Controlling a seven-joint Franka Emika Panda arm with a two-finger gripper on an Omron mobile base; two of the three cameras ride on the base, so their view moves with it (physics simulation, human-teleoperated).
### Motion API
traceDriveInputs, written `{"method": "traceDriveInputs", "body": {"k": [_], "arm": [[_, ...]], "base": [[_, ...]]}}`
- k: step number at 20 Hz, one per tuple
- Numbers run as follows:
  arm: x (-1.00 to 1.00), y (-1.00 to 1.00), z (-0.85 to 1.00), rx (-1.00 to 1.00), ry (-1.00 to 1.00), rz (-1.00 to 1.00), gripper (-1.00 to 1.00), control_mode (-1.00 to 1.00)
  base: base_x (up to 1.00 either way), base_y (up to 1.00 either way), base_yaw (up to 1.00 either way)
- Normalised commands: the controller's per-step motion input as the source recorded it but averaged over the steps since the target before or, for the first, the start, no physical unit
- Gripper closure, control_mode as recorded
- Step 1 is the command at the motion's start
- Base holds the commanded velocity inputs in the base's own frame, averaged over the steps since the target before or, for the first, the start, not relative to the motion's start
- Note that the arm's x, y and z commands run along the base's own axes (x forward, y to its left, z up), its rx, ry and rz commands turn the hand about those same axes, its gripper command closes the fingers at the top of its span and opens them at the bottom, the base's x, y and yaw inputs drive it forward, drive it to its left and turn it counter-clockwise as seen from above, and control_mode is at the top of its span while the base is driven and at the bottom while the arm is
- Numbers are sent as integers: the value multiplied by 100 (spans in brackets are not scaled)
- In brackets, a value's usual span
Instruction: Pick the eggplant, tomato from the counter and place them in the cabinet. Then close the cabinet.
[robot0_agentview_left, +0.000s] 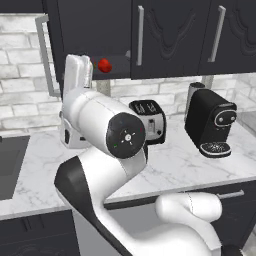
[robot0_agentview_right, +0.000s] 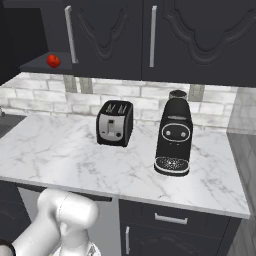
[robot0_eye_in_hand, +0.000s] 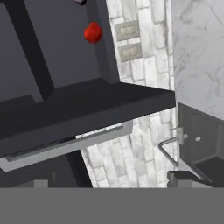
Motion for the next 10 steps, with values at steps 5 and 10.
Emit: {"method": "traceDriveInputs", "body": {"k": [5,10], "arm": [[34,67,-15,-6,-3,-15,-100,-100],[50,58,-9,-3,0,-16,-100,-100]], "base": [[0,0,0],[0,0,0]]}}
